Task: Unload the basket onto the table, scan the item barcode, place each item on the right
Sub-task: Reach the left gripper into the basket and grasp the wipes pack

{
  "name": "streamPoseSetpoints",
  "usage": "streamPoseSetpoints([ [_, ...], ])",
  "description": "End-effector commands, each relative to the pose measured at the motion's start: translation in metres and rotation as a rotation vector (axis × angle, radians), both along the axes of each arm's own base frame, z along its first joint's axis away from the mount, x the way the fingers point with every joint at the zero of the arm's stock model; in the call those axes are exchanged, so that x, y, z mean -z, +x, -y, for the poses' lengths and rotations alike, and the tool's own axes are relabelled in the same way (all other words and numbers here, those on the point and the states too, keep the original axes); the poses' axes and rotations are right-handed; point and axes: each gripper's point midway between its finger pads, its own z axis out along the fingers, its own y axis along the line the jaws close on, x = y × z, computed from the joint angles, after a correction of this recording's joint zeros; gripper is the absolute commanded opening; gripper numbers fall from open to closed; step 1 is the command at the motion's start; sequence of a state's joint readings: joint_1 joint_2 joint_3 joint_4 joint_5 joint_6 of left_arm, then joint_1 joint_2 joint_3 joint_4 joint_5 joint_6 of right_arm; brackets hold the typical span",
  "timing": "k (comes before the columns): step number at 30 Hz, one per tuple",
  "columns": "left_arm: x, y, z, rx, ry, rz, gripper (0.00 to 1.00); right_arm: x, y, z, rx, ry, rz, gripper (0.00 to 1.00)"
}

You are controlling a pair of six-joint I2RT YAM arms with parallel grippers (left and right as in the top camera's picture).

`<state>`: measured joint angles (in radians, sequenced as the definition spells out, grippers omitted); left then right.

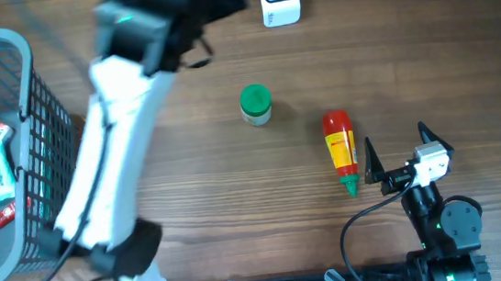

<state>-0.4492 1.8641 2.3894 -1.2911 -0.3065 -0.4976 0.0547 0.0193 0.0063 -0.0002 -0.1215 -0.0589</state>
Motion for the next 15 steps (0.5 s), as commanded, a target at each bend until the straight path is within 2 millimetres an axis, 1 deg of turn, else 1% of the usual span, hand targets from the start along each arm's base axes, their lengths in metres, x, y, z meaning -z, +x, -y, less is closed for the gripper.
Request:
streamPoseSetpoints([
  [1, -0.041, -0.03, -0.061, -0.151, 0.002, 0.073, 1.0, -0.002, 0.0, 0.002, 0.014, -0.017, 0.012, 1.0],
  [3, -0.064, -0.055, -0.102, -0.308, -0.048, 0.124, 1.0, -0.002, 0.0, 0.002, 0.014, -0.017, 0.012, 1.0],
  [4, -0.072, -0.066, -0.118, -0.381, -0.066, 0.149, 1.0, -0.002, 0.0, 0.002, 0.014, -0.017, 0.012, 1.0],
  [6, -0.084, -0.087, -0.153, -0.528, -0.083, 0.194, 1.0, -0.002, 0.0, 0.002, 0.014, -0.017, 0.012, 1.0],
  [8, -0.091, -0.107, -0.188, -0.676, -0.082, 0.227, 1.0, -0.002, 0.0, 0.002, 0.014, -0.017, 0.012, 1.0],
  [10, -0.091, -0.123, -0.22, -0.814, -0.068, 0.236, 1.0, -0.002, 0.0, 0.002, 0.014, -0.017, 0.012, 1.0],
  [11, -0.087, -0.133, -0.24, -0.904, -0.071, 0.227, 1.0, -0.002, 0.0, 0.002, 0.014, -0.017, 0.012, 1.0],
  [15, -0.059, -0.162, -0.293, -1.176, -0.082, 0.141, 1.0, -0.002, 0.0, 0.002, 0.014, -0.017, 0.012, 1.0],
])
